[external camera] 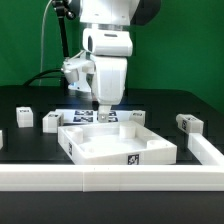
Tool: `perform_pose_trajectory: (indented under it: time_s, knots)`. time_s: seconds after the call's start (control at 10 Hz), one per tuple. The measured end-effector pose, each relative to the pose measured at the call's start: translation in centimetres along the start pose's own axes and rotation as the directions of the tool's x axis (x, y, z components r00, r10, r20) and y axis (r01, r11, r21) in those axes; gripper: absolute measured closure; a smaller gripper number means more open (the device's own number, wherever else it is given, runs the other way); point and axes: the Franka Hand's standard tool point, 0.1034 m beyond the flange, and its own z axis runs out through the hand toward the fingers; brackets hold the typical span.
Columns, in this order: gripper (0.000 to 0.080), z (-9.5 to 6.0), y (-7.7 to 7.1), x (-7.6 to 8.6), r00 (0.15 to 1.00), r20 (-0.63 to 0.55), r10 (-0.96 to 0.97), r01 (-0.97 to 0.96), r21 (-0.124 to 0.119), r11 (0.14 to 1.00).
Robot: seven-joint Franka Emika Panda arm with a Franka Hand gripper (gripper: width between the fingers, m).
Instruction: Assemble one leg
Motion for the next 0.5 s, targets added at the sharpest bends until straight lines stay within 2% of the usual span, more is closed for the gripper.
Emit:
perform_pose_trajectory:
  time_s: [0.2,0.5]
  knots:
    - [0.0150,1.2,-0.7,0.3,0.998,-0.011,-0.057,0.057,0.002,0.998]
    - [0.0150,2.8,-1.1,0.1,0.999,-0.022,-0.048,0.049,0.027,0.998]
